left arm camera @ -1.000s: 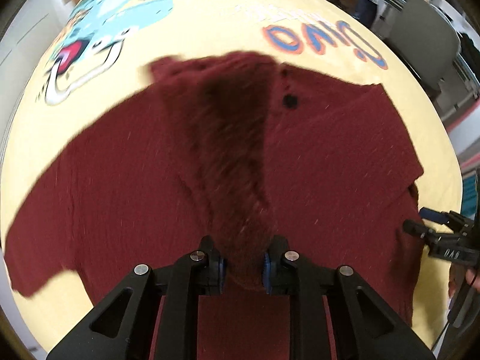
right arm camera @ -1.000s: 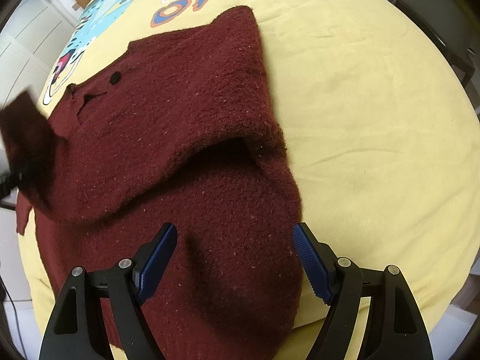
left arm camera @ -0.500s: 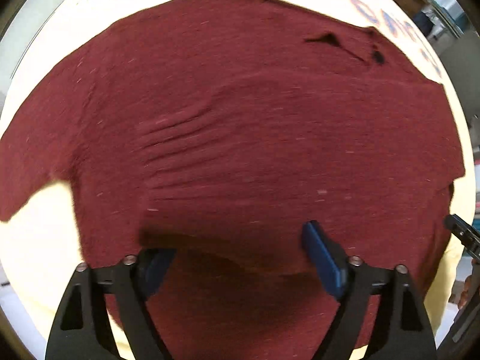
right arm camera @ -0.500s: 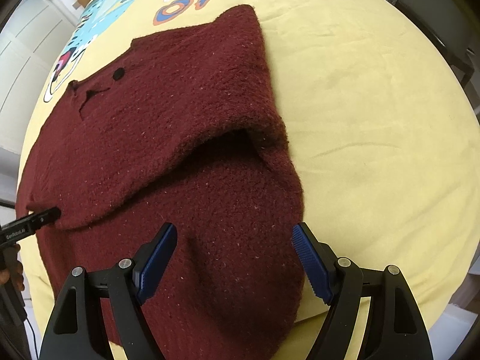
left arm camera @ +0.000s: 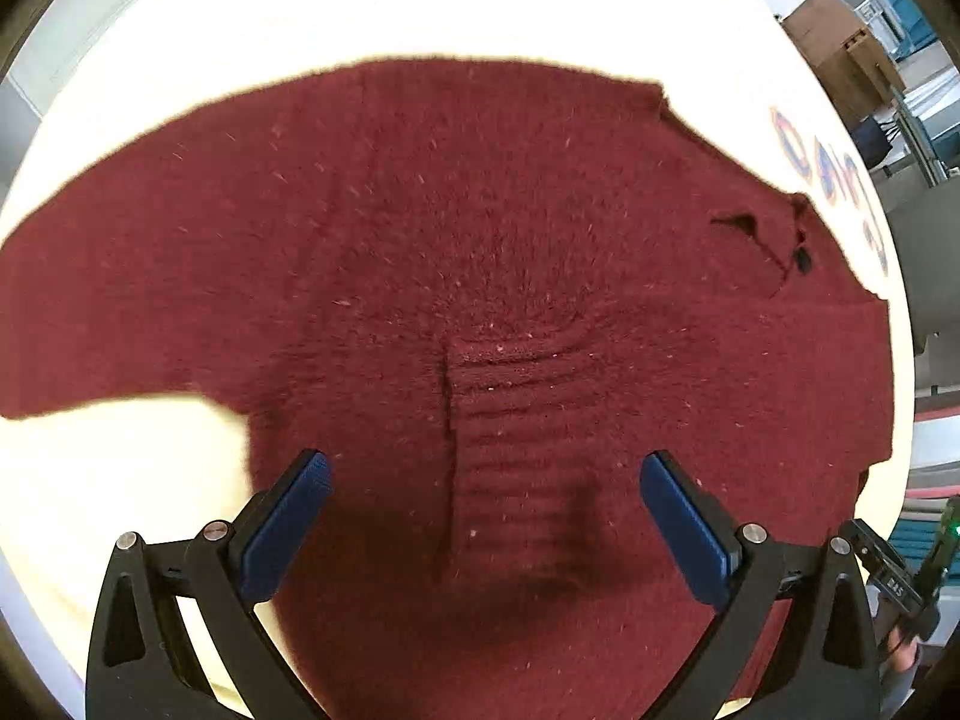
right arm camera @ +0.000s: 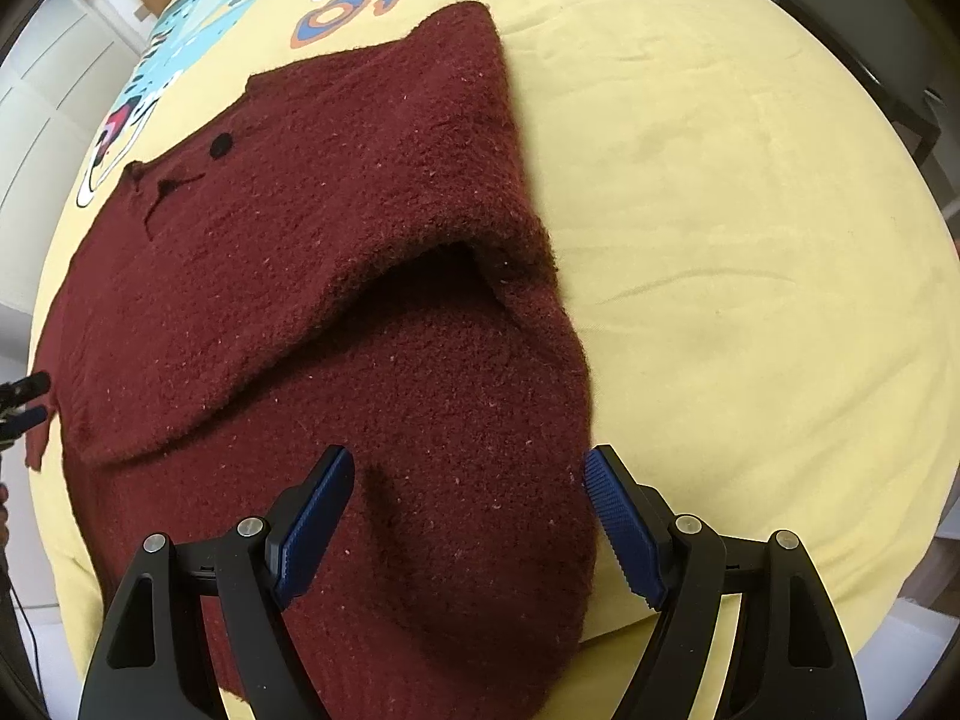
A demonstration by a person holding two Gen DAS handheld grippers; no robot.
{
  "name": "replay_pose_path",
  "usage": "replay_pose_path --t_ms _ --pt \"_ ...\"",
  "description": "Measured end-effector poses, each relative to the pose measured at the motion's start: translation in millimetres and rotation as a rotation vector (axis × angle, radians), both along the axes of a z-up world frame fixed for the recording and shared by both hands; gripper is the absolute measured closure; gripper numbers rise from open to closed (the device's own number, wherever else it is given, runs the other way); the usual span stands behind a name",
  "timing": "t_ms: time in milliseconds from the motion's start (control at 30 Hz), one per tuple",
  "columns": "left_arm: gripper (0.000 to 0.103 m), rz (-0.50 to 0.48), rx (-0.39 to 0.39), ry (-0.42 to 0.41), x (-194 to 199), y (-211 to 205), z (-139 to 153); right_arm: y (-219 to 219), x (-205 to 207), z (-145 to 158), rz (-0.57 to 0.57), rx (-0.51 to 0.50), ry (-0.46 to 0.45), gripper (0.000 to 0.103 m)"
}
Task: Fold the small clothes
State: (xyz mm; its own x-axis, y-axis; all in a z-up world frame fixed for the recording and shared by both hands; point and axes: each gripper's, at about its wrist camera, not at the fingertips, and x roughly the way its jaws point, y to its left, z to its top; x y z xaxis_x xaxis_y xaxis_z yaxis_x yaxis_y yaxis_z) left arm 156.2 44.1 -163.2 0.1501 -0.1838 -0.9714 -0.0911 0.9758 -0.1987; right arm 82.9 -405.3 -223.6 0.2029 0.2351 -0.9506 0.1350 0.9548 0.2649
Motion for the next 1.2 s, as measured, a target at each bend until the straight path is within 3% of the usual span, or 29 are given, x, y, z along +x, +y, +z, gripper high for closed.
replay_pose_path --t_ms 100,300,367,433,467,533,633,867,1000,1200 --pt "0.001 -0.016 -0.043 0.023 12 -9 -24 1 -1 0 0.0 -0.006 0.008 0.022" --pt "0.003 -0.006 -0.023 0.003 17 -15 -44 2 1 -1 -0.007 -0.008 0.019 0.022" --pt "0.01 -0.034 -0.011 0.003 23 -35 -52 2 1 -3 -0.011 -0.008 0.022 0.022" --pt "0.031 -0.08 0.017 0.003 21 -45 -50 2 1 -6 -0.017 -0.01 0.028 0.022" --pt "0.036 -0.094 0.018 0.002 21 -50 -50 2 2 -7 -0.019 -0.01 0.03 0.022" --pt "0.063 -0.124 0.047 0.006 23 -59 -49 3 2 -9 -0.023 -0.01 0.035 0.022" --pt "0.087 -0.159 0.023 0.004 29 -75 -50 4 2 -12 -0.021 -0.015 0.045 0.022" --pt "0.093 -0.198 -0.01 -0.068 53 -83 -25 -4 5 -12 -0.026 -0.005 0.052 0.022" --pt "0.093 -0.229 0.055 -0.138 59 -84 4 -12 15 -5 -0.044 0.037 0.036 0.022" --pt "0.093 -0.171 0.072 -0.212 84 -61 25 -18 44 12 -0.039 0.019 -0.009 0.022"
